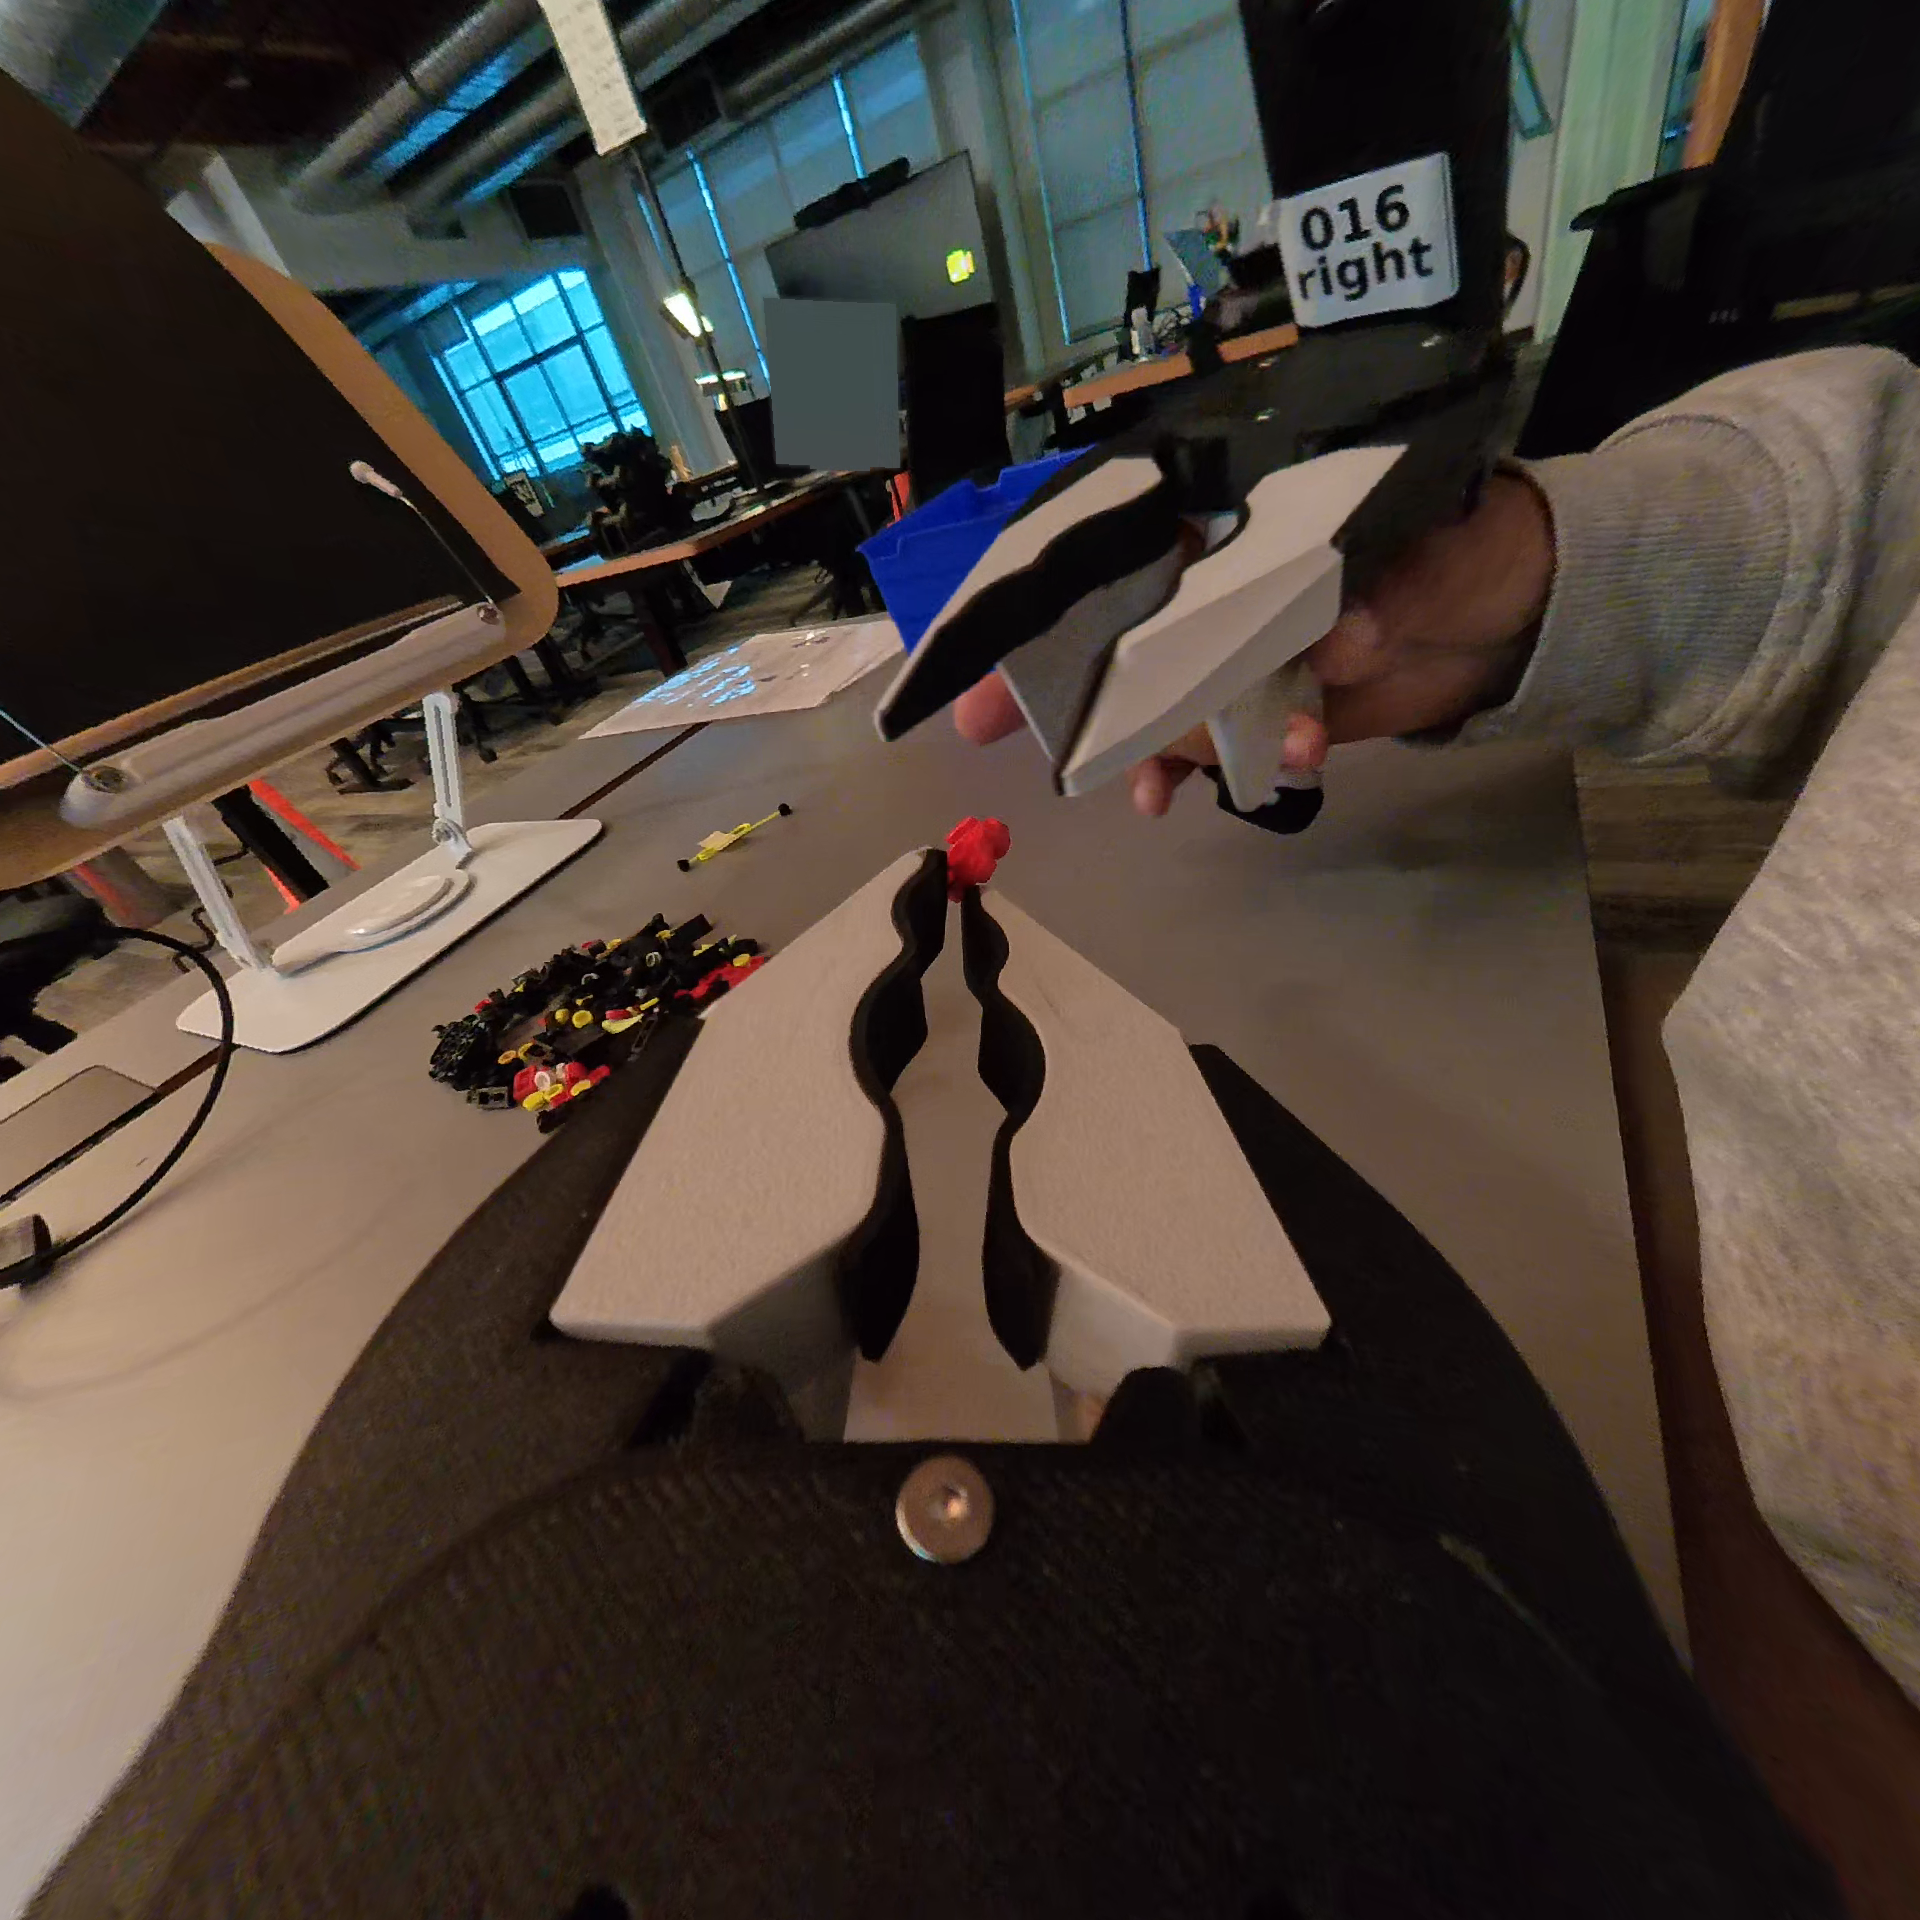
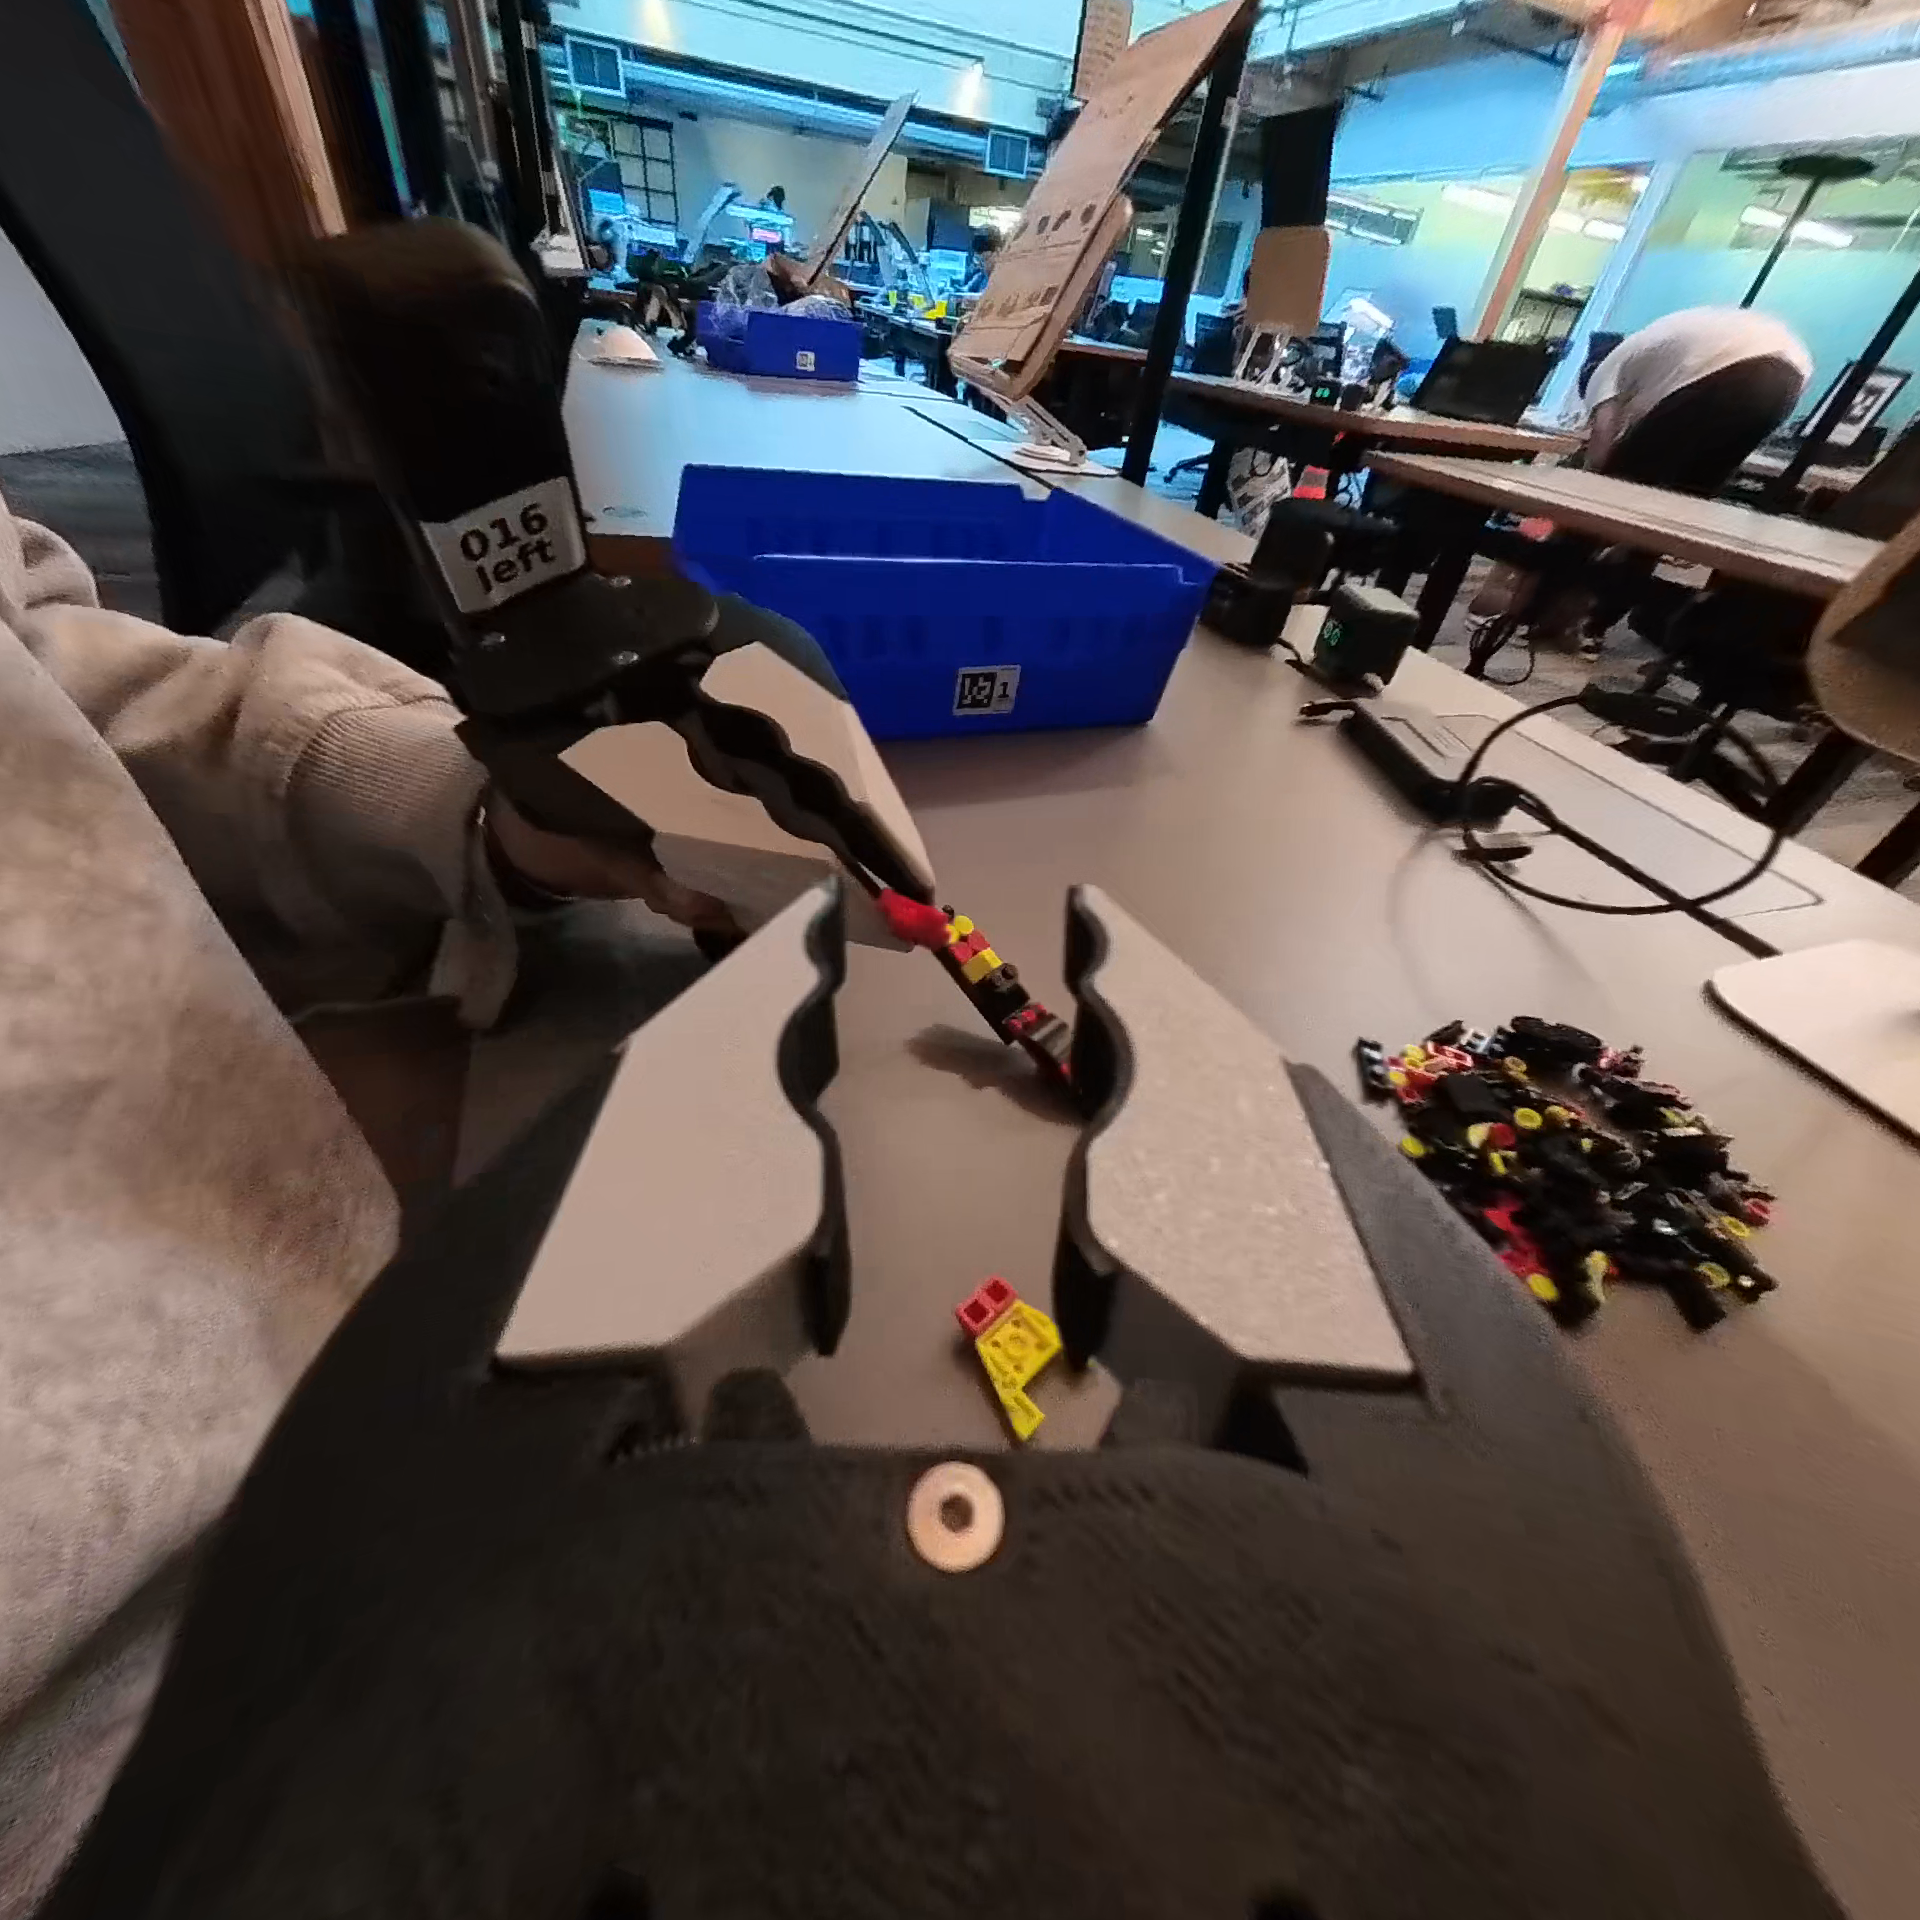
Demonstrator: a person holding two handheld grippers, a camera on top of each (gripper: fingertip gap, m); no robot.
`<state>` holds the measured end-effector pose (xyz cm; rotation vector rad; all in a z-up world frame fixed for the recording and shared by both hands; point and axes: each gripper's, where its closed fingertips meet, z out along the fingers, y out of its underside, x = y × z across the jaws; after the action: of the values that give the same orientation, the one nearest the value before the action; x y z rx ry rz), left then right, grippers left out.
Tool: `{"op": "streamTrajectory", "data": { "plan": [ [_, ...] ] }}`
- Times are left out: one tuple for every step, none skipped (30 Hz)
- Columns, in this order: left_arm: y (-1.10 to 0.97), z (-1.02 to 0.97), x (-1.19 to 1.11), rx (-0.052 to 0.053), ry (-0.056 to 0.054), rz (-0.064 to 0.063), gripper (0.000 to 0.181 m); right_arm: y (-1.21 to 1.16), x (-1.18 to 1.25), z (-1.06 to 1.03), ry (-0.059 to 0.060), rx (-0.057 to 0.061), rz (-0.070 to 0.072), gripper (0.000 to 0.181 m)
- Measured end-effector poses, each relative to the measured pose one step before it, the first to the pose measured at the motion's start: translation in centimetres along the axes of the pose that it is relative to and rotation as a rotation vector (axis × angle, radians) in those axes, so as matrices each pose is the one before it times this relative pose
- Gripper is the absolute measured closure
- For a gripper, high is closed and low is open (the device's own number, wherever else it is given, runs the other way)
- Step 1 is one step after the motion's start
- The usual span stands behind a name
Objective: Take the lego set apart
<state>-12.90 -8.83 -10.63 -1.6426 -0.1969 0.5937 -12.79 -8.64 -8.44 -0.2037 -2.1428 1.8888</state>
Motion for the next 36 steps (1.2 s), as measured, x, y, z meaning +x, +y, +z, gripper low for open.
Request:
{"op": "streamTrajectory", "data": {
  "plan": [
    [-0.024, 0.012, 0.008, 0.0012, 0.0004, -0.002, 0.179, 0.124, -0.063, 0.019, -0.0014, -0.002, 0.005, 0.143],
    [-0.042, 0.02, -0.063, 0.0022, -0.0039, -0.0038, 0.179, 0.228, 0.047, 0.064, -0.0041, -0.0087, 0.0276, 0.138],
    [0.01, 0.022, -0.024, -0.0015, -0.0008, -0.0044, 0.179, 0.253, 0.041, 0.043, -0.0114, -0.0099, 0.0326, 0.14],
    [0.014, 0.021, 0.042, -0.0015, 0.0027, -0.0033, 0.178, 0.202, 0.053, -0.012, -0.0125, -0.0049, 0.0315, 0.142],
    [-0.045, -0.01, 0.065, 0.0019, 0.0045, -0.0011, 0.178, 0.126, 0.017, -0.045, -0.015, 0.0, 0.032, 0.142],
    [-0.059, -0.012, 0.086, 0.0019, 0.0051, -0.0002, 0.178, 0.081, 0.055, -0.059, -0.0108, 0.0009, 0.0344, 0.142],
    [-0.063, -0.008, 0.112, 0.0019, 0.0067, 0.0011, 0.178, 0.076, 0.086, -0.048, -0.0077, -0.0024, 0.0375, 0.144],
    [-0.033, -0.007, 0.092, 0.0018, 0.0052, 0.0022, 0.178, 0.074, -0.154, -0.009, -0.0224, -0.0056, 0.0367, 0.148],
    [0.021, 0.007, 0.135, -0.0003, 0.0076, 0.0037, 0.178, 0.11, -0.321, 0.035, -0.033, -0.0092, 0.0338, 0.151],
    [0.116, 0.021, 0.177, -0.0049, 0.0095, 0.0062, 0.178, 0.188, -0.4, 0.072, -0.0364, -0.0136, 0.03, 0.156],
    [0.134, 0.041, 0.091, -0.0062, 0.0013, 0.0106, 0.179, 0.224, -0.378, 0.112, -0.0336, -0.0141, 0.0232, 0.159],
    [0.067, 0.019, 0.098, -0.0029, 0.0005, 0.0139, 0.179, 0.247, -0.153, 0.106, -0.0172, -0.0122, 0.0199, 0.159],
    [-0.017, 0.025, 0.161, -0.0003, 0.0043, 0.0101, 0.179, 0.215, -0.018, 0.101, -0.0069, -0.0084, 0.0158, 0.157],
    [-0.038, 0.026, 0.15, 0.0, 0.0046, 0.0049, 0.179, 0.135, 0.025, 0.074, -0.0038, -0.003, 0.0126, 0.156],
    [-0.06, 0.003, 0.132, 0.0029, 0.0046, 0.0049, 0.179, 0.062, 0.09, 0.049, 0.0003, 0.0008, 0.0146, 0.152],
    [-0.059, 0.0, 0.118, 0.0031, 0.0043, 0.0045, 0.179, 0.058, 0.051, 0.023, -0.0034, -0.0001, 0.0154, 0.151],
    [0.004, 0.002, 0.045, 0.0001, 0.0006, 0.0017, 0.179, 0.049, -0.029, 0.004, -0.0085, -0.0007, 0.0148, 0.15],
    [-0.021, -0.008, 0.051, 0.0031, 0.0033, -0.0003, 0.179, -0.015, -0.053, -0.004, -0.0091, 0.0021, 0.0148, 0.148],
    [-0.052, -0.006, 0.078, 0.0043, 0.005, -0.0034, 0.18, -0.019, -0.079, -0.001, -0.0114, 0.0038, 0.0138, 0.149],
    [-0.072, -0.008, 0.058, 0.0043, 0.004, -0.0034, 0.18, -0.032, -0.138, -0.007, -0.0156, 0.0049, 0.0125, 0.152],
    [-0.117, -0.021, 0.111, 0.0068, 0.0061, -0.0009, 0.18, -0.016, -0.18, -0.003, -0.0185, 0.0044, 0.0119, 0.155],
    [-0.125, -0.009, 0.116, 0.0071, 0.006, -0.0014, 0.18, 0.019, -0.16, 0.007, -0.0173, 0.0029, 0.0123, 0.158],
    [-0.104, -0.005, 0.024, 0.0052, -0.0004, -0.0033, 0.18, 0.041, -0.153, 0.009, -0.0162, 0.0011, 0.0101, 0.161],
    [-0.071, -0.002, 0.076, 0.0036, 0.0041, -0.002, 0.18, 0.059, -0.117, 0.017, -0.0129, -0.0003, 0.0071, 0.164],
    [-0.007, 0.007, 0.102, 0.0002, 0.0056, -0.0015, 0.18, 0.041, -0.107, 0.015, -0.0107, 0.0, 0.0045, 0.165],
    [0.015, 0.003, 0.023, 0.0003, 0.0009, -0.0007, 0.18, 0.015, -0.136, 0.021, -0.0106, 0.0011, 0.0019, 0.168],
    [-0.054, -0.029, 0.035, 0.0038, 0.0034, -0.0017, 0.18, -0.005, -0.096, 0.01, -0.006, 0.0013, 0.001, 0.168],
    [-0.04, -0.024, 0.061, 0.0036, 0.006, -0.0059, 0.18, 0.003, -0.062, 0.009, -0.0035, -0.0013, -0.0007, 0.168],
    [-0.006, -0.008, 0.067, 0.0024, 0.0073, -0.0082, 0.18, 0.039, -0.036, -0.011, -0.0018, -0.0053, -0.0021, 0.168],
    [0.009, 0.002, 0.08, 0.0032, 0.0067, -0.0037, 0.18, 0.058, -0.027, -0.013, -0.0011, -0.0081, 0.0, 0.168],
    [0.012, 0.01, 0.069, 0.0027, 0.0024, 0.001, 0.18, 0.049, -0.028, -0.021, -0.0011, -0.0087, 0.0019, 0.168],
    [-0.015, 0.022, 0.0, 0.0036, -0.0077, 0.0081, 0.18, 0.001, 0.01, -0.018, 0.002, -0.0055, 0.0009, 0.168],
    [-0.032, 0.011, 0.026, 0.006, -0.0132, 0.02, 0.179, -0.007, 0.001, -0.003, 0.0015, -0.0036, 0.0024, 0.168],
    [-0.026, 0.022, 0.074, 0.0054, -0.0156, 0.0328, 0.179, 0.014, -0.019, -0.035, -0.0013, -0.0051, 0.0072, 0.168],
    [0.002, 0.026, 0.07, 0.0018, -0.0158, 0.0386, 0.178, 0.039, -0.043, -0.04, -0.0031, -0.006, 0.0064, 0.169],
    [0.02, 0.016, 0.099, -0.0007, -0.0104, 0.0332, 0.178, 0.073, -0.036, -0.037, -0.0041, -0.0073, 0.0047, 0.169]
  ]
}}
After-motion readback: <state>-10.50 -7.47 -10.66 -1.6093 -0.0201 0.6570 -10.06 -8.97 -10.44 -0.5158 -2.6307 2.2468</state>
